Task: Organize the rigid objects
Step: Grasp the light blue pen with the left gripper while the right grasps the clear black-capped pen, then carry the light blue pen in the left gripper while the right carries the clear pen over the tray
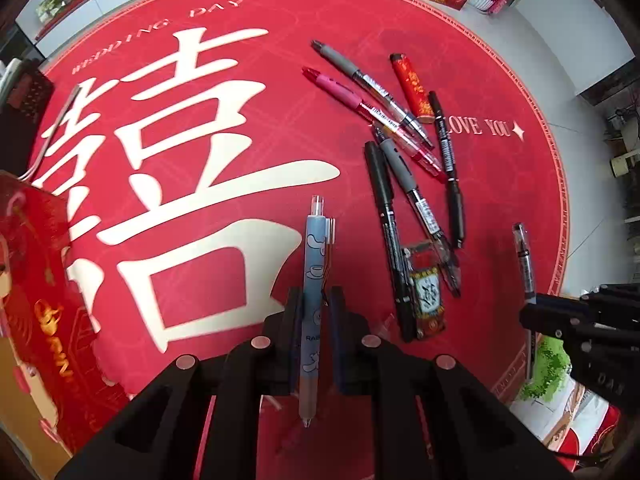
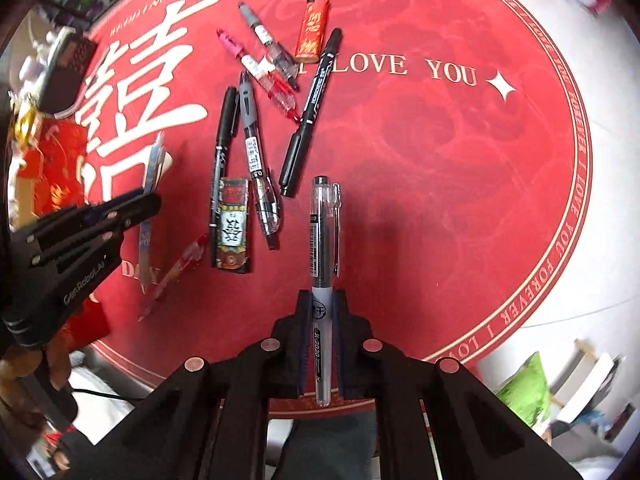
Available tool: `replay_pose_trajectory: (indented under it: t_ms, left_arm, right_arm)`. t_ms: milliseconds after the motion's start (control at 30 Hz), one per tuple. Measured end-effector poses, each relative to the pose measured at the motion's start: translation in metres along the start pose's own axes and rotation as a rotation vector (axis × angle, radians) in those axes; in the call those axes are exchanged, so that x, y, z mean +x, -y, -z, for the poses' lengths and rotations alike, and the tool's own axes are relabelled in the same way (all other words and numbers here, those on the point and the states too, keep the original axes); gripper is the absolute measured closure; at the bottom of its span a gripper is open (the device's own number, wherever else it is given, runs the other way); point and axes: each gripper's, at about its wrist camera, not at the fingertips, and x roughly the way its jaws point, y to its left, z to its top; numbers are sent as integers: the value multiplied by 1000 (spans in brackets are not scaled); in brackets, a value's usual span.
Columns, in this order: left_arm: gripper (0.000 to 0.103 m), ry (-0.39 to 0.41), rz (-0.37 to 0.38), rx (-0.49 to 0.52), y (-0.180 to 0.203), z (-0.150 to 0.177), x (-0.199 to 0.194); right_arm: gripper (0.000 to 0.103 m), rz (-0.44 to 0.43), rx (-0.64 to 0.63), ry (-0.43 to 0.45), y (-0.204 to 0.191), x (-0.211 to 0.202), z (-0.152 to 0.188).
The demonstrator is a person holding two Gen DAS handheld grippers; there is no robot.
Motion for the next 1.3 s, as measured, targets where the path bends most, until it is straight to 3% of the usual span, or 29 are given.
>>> replay_pose_trajectory:
  t_ms: [200,467,767,1300]
  left_arm:
    - [89,13,8,-20,3,1,-28]
    - [89,45,25,-44,-15,35,-58]
    - [89,92,10,-125,-38,49,-82]
    - [89,236,-64,-367,-142,83,-152]
  right_arm:
    - [92,-34,39,4,7,-19,8]
    - [92,-61,5,23,-22,-36,24]
    - [92,-83,-72,30,-85,-33,15]
    - [92,-109,-353,91,-225,-49,-4]
